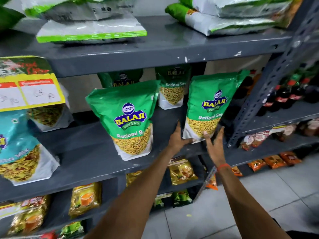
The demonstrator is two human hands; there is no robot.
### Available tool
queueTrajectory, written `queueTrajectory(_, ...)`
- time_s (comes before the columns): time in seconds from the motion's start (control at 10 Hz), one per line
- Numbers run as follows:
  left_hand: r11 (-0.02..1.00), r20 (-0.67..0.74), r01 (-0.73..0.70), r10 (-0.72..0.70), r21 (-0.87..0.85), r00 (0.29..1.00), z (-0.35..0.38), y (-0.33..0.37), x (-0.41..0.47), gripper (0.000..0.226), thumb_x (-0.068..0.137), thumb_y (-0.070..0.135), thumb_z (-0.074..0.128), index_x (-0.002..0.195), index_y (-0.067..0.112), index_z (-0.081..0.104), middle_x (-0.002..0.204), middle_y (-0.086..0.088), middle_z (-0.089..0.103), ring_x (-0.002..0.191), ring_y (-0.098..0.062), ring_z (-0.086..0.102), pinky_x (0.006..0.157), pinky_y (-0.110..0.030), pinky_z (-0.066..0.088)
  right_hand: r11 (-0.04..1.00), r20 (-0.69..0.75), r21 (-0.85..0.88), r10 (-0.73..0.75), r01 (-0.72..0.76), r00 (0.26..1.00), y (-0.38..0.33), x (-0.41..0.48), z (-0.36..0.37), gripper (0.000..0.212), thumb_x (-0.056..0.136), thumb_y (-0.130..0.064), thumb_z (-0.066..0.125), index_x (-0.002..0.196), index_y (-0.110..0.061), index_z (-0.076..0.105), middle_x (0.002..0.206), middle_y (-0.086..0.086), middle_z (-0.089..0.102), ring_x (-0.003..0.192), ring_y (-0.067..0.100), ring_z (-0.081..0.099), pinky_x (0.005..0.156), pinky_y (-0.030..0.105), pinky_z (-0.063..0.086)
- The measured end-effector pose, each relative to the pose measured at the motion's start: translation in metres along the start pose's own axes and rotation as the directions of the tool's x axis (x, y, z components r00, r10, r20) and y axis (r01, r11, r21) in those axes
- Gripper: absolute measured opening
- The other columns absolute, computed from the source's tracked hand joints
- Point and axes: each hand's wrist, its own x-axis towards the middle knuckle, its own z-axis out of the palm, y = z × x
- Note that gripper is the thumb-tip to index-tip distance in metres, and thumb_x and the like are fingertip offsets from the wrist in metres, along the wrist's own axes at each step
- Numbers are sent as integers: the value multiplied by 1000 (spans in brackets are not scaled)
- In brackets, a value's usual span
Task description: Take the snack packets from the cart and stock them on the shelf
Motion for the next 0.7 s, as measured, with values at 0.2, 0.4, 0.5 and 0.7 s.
queueTrajectory(0.2, 996, 40, 43, -46, 84, 998, 10, -11, 20, 92, 65, 42, 77, 141, 13, 33, 146, -11, 44, 133, -28, 42, 109, -42, 39, 999, 78, -9, -44, 45, 996, 8, 12, -11, 84, 86, -50, 50, 149, -16, 7, 158, 7, 21, 143, 23, 26, 118, 39, 23)
queueTrajectory(0.4, 996, 51, 8, -12, 86, 999, 15, 0, 9, 88, 65, 45, 70, 140, 16, 34, 143, -11, 47, 130, -30, 46, 106, -43, 42, 998, 70, -23, -53, 55, 996, 9, 7, -16, 70, 91, -35, 52, 147, -17, 14, 153, 9, 31, 138, 23, 34, 108, 26, 23)
queueTrajectory(0.5, 998, 52, 31, -33, 55, 998, 16, 0, 7, 89, 63, 44, 70, 139, 16, 35, 141, -11, 49, 128, -30, 47, 105, -40, 42, 997, 92, -45, -60, 64, 994, 10, 6, -20, 71, 90, -39, 52, 147, -20, 13, 152, 7, 32, 137, 23, 35, 111, 31, 25)
queueTrajectory(0.7, 992, 39, 0, -5, 130, 999, 15, 7, -7, 89, 79, 34, 69, 146, 14, 15, 153, -12, 31, 137, -31, 36, 111, -44, 36, 971, -69, -240, 4, -21, 998, 0, -9, -6, 87, 88, -45, 52, 147, -3, 4, 156, 21, 18, 144, 34, 19, 118, 45, 19)
